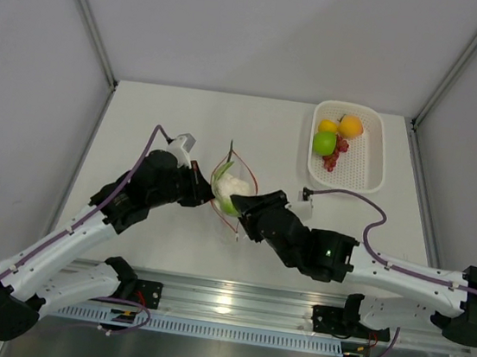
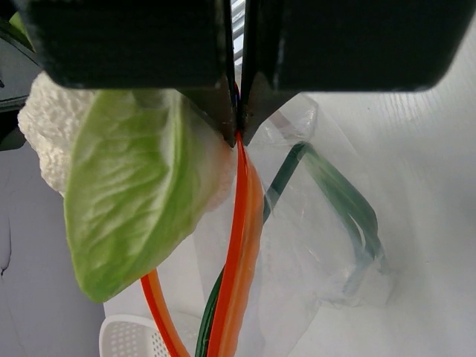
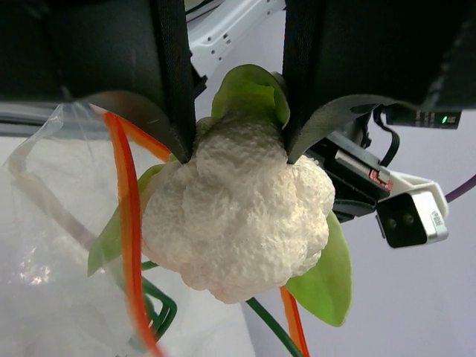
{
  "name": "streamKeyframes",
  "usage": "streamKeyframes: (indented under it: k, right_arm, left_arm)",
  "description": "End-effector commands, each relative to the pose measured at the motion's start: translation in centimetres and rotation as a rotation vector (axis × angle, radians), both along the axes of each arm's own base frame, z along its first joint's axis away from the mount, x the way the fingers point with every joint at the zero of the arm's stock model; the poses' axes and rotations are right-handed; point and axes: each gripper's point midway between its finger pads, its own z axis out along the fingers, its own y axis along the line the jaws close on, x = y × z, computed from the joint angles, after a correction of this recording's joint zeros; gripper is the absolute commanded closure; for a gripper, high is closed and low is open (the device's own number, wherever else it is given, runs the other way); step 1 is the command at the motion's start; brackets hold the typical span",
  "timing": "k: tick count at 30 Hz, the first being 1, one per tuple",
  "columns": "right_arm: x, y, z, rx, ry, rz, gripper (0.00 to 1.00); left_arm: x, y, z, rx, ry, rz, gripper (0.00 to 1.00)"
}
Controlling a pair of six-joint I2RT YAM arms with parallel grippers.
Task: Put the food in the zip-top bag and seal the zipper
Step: Place the fake vegetable in the zipper food storage bag.
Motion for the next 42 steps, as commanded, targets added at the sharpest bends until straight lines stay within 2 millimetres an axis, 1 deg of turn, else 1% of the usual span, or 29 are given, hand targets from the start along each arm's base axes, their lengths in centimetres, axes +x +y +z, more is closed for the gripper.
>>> streamKeyframes:
  k: [1, 6, 7, 10, 12, 14, 16, 17, 18, 20, 22, 23, 24, 26, 27, 28, 29, 30, 31, 32, 33, 34, 36, 37, 38, 40, 41, 42]
  right_arm:
    - [1.7, -0.5, 0.9, -0.086, -0.041, -0.057, 0.99]
    - [2.5, -0.6, -0.1, -0.176, -0.035, -0.048, 0.99]
    - [2.4, -0.9, -0.5, -0.206, -0.032, -0.047, 0.98]
    - [2.7, -0.9, -1.5, -0.274, -0.035, -0.014, 0.98]
    - [2.6, -0.9, -2.6, -0.324, -0.021, 0.012, 0.98]
    - [3.0, -1.0, -3.3, -0.375, -0.029, 0.035, 0.98]
    - [3.4, -0.8, -3.9, -0.410, -0.027, 0.066, 0.98]
    - [3.7, -0.5, -3.6, -0.419, -0.039, 0.073, 0.98]
    - [3.9, 0.0, -3.9, -0.466, -0.063, 0.112, 0.98]
    - [4.7, 0.1, -3.7, -0.508, -0.083, 0.123, 0.98]
    - [5.5, 1.0, -3.4, -0.571, -0.134, 0.167, 0.96]
    - [6.0, 1.2, -3.3, -0.592, -0.145, 0.178, 0.94]
    - [6.5, 1.9, -3.7, -0.640, -0.156, 0.215, 0.93]
    - [7.2, 2.6, -3.9, -0.691, -0.173, 0.252, 0.91]
    - [7.4, 2.6, -4.3, -0.734, -0.168, 0.269, 0.87]
    - [8.0, 3.3, -4.4, -0.768, -0.178, 0.288, 0.84]
    - [8.4, 3.3, -4.5, -0.788, -0.176, 0.295, 0.87]
    - [8.4, 2.9, -5.0, -0.829, -0.164, 0.304, 0.93]
    - [8.4, 2.6, -4.6, -0.835, -0.165, 0.285, 0.98]
    - [8.3, 2.3, -4.3, -0.848, -0.183, 0.259, 1.00]
    - [8.3, 2.3, -3.8, -0.830, -0.203, 0.248, 1.00]
    - [7.8, 1.7, -3.3, -0.809, -0.214, 0.245, 1.00]
    - [7.7, 1.1, -2.5, -0.773, -0.224, 0.230, 1.00]
    - [7.6, 0.7, -2.2, -0.763, -0.226, 0.225, 1.00]
    - [7.5, 0.0, -1.7, -0.758, -0.235, 0.222, 1.00]
    - [7.7, -0.4, -1.4, -0.744, -0.241, 0.246, 0.99]
    - [7.6, -0.5, -1.3, -0.741, -0.246, 0.271, 0.96]
    - [7.1, 0.0, -1.3, -0.729, -0.254, 0.339, 0.93]
  left_arm:
    - [-0.1, -0.7, 1.6, -0.049, -0.044, -0.023, 0.99]
    - [-0.3, -0.8, 1.6, -0.042, -0.044, -0.034, 0.99]
    - [-0.3, -0.8, 1.6, -0.041, -0.045, -0.037, 1.00]
    - [-0.3, -0.8, 1.7, -0.037, -0.050, -0.045, 0.99]
    - [-0.3, -0.9, 1.8, -0.037, -0.054, -0.050, 0.99]
    - [-0.5, -1.1, 1.8, -0.039, -0.051, -0.064, 0.99]
    - [-0.5, -1.2, 1.8, -0.041, -0.052, -0.072, 1.00]
    - [-0.5, -1.3, 1.8, -0.042, -0.050, -0.077, 1.00]
    - [-0.6, -1.4, 1.8, -0.043, -0.048, -0.081, 1.00]
    - [-0.7, -1.6, 1.9, -0.049, -0.046, -0.092, 0.99]
    - [-0.8, -1.8, 1.8, -0.050, -0.041, -0.100, 0.99]
    - [-0.8, -1.8, 1.9, -0.052, -0.042, -0.103, 0.99]
    - [-0.9, -2.0, 1.8, -0.053, -0.037, -0.111, 1.00]
    - [-1.1, -2.2, 1.8, -0.055, -0.035, -0.121, 0.99]
    - [-1.2, -2.3, 1.8, -0.056, -0.032, -0.128, 0.99]
    - [-1.3, -2.5, 1.7, -0.056, -0.030, -0.134, 1.00]
    - [-1.3, -2.5, 1.6, -0.053, -0.029, -0.135, 1.00]
    - [-1.2, -2.4, 1.6, -0.050, -0.029, -0.129, 0.99]
    - [-1.2, -2.3, 1.5, -0.041, -0.025, -0.125, 0.99]
    - [-1.1, -2.1, 1.6, -0.036, -0.029, -0.118, 0.99]
    - [-1.0, -1.7, 1.3, -0.023, -0.032, -0.098, 0.99]
    - [-1.0, -1.4, 1.4, -0.018, -0.036, -0.086, 0.99]
    - [-0.8, -1.0, 1.2, -0.008, -0.041, -0.066, 0.99]
    - [-0.7, -0.9, 1.5, -0.010, -0.050, -0.057, 0.99]
    - [-0.7, -0.9, 1.3, -0.003, -0.049, -0.058, 0.99]
    - [-0.6, -0.9, 1.2, 0.001, -0.047, -0.059, 0.99]
    - [-0.6, -1.0, 1.2, -0.001, -0.045, -0.063, 1.00]
    - [-0.6, -1.0, 1.3, -0.002, -0.047, -0.063, 0.99]
